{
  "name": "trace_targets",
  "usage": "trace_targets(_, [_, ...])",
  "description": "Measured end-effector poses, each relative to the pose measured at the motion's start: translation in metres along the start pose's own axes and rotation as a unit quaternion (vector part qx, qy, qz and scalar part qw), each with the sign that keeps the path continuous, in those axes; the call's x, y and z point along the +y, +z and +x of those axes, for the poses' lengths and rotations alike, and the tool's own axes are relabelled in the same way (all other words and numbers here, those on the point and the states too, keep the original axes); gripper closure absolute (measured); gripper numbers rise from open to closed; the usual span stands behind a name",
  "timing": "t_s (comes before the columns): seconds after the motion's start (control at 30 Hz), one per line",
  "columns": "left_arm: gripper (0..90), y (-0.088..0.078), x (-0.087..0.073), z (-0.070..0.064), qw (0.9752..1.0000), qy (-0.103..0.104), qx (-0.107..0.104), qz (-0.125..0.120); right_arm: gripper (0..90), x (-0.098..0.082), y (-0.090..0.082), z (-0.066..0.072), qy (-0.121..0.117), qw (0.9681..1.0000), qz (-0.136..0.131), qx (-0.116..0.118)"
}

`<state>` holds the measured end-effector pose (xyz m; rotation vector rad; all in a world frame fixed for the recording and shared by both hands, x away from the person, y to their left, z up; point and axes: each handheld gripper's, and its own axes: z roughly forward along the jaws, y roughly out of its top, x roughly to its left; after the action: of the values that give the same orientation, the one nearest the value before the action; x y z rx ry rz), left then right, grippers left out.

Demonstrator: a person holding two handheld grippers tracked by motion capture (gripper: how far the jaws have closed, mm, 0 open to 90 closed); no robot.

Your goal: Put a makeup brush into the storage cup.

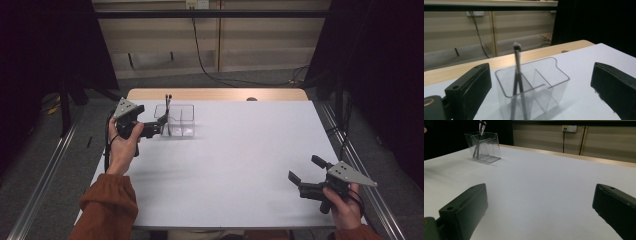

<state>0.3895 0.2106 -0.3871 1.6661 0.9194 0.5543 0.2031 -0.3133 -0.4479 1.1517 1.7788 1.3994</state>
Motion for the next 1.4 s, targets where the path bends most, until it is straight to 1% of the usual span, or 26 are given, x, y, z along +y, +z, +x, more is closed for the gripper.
trace_targets(0.03, [3.2, -0.001, 0.000, -0.001, 1.0000, 0.007, -0.002, 0.003, 0.0, 0.000, 0.000, 0.000, 0.000, 1.0000, -0.001, 0.000])
trace_targets(0.07, [3.1, -0.003, 0.000, -0.003, 0.9999, 0.013, 0.001, 0.000, 0.0, 0.000, 0.000, 0.000, 0.001, 1.0000, -0.001, 0.000])
trace_targets(0.1, [3.0, -0.004, 0.001, -0.005, 0.9999, 0.013, -0.002, 0.000, 0.0, 0.000, 0.000, 0.000, 0.001, 1.0000, -0.001, -0.001])
trace_targets(0.2, [2.6, -0.008, -0.001, -0.007, 0.9998, 0.019, 0.005, 0.001, 0.0, 0.000, -0.001, 0.000, 0.001, 1.0000, -0.001, -0.001])
trace_targets(0.23, [2.5, -0.009, -0.003, -0.009, 0.9998, 0.021, 0.003, 0.003, 0.0, 0.000, -0.001, 0.001, 0.002, 1.0000, -0.002, 0.000])
trace_targets(0.27, [2.5, -0.011, -0.005, -0.009, 0.9996, 0.026, 0.006, 0.009, 0.0, 0.000, -0.001, 0.001, 0.003, 1.0000, -0.002, 0.001])
trace_targets(0.33, [2.6, -0.015, -0.010, -0.009, 0.9995, 0.028, 0.007, 0.009, 0.0, 0.000, -0.001, 0.001, 0.001, 1.0000, -0.001, 0.001])
trace_targets(0.4, [2.6, -0.020, -0.015, -0.009, 0.9994, 0.031, 0.006, 0.016, 0.0, 0.000, -0.001, 0.000, 0.001, 1.0000, -0.001, 0.000])
trace_targets(0.43, [2.6, -0.022, -0.016, -0.010, 0.9993, 0.032, 0.009, 0.016, 0.0, 0.000, -0.001, 0.000, 0.001, 1.0000, -0.001, 0.000])
trace_targets(0.47, [2.6, -0.024, -0.017, -0.011, 0.9993, 0.034, 0.006, 0.016, 0.0, 0.000, -0.001, 0.000, 0.001, 1.0000, 0.000, 0.000])
trace_targets(0.57, [2.5, -0.031, -0.020, -0.013, 0.9995, 0.028, -0.002, 0.013, 0.0, 0.000, -0.001, 0.000, 0.001, 1.0000, 0.000, 0.000])
trace_targets(0.63, [2.5, -0.035, -0.021, -0.014, 0.9993, 0.030, -0.009, 0.018, 0.0, 0.000, -0.001, 0.001, 0.000, 1.0000, -0.001, 0.001])
trace_targets(0.67, [2.5, -0.038, -0.023, -0.014, 0.9994, 0.027, -0.012, 0.015, 0.0, 0.000, -0.001, 0.001, 0.001, 1.0000, -0.001, 0.001])
trace_targets(0.77, [2.6, -0.046, -0.028, -0.015, 0.9995, 0.028, -0.002, 0.016, 0.0, 0.000, -0.001, 0.001, 0.003, 1.0000, -0.001, 0.000])
trace_targets(0.83, [2.6, -0.051, -0.032, -0.017, 0.9995, 0.026, -0.002, 0.019, 0.0, 0.000, -0.001, 0.000, 0.002, 1.0000, 0.000, -0.002])
trace_targets(0.87, [2.7, -0.053, -0.035, -0.018, 0.9993, 0.029, 0.005, 0.024, 0.0, 0.000, -0.001, 0.000, 0.001, 1.0000, 0.000, -0.001])
trace_targets(0.9, [2.6, -0.055, -0.038, -0.019, 0.9992, 0.029, 0.004, 0.027, 0.0, 0.000, -0.001, 0.000, 0.002, 1.0000, 0.001, -0.001])
trace_targets(0.97, [2.6, -0.058, -0.042, -0.022, 0.9994, 0.023, -0.002, 0.027, 0.0, 0.000, -0.001, 0.001, 0.002, 1.0000, 0.002, 0.000])
trace_targets(1.03, [2.6, -0.062, -0.045, -0.025, 0.9991, 0.029, 0.000, 0.030, 0.0, 0.000, -0.001, 0.001, 0.001, 1.0000, 0.001, 0.000])
trace_targets(1.13, [2.6, -0.068, -0.049, -0.029, 0.9994, 0.025, -0.001, 0.025, 0.0, -0.001, -0.001, 0.000, 0.002, 1.0000, 0.001, -0.002])
trace_targets(1.17, [2.6, -0.070, -0.050, -0.031, 0.9996, 0.017, 0.001, 0.022, 0.0, -0.001, -0.001, 0.000, 0.001, 1.0000, 0.000, -0.002])
trace_targets(1.2, [2.6, -0.072, -0.051, -0.031, 0.9997, 0.017, -0.002, 0.020, 0.0, -0.001, -0.002, 0.000, 0.002, 1.0000, 0.001, -0.003])
trace_targets(1.27, [2.6, -0.075, -0.054, -0.032, 0.9997, 0.018, 0.003, 0.017, 0.0, -0.001, -0.002, 0.000, 0.000, 1.0000, 0.001, -0.003])
trace_targets(1.4, [2.5, -0.083, -0.066, -0.036, 0.9998, 0.008, 0.007, 0.015, 0.0, -0.001, -0.003, 0.001, 0.002, 1.0000, 0.002, -0.002])
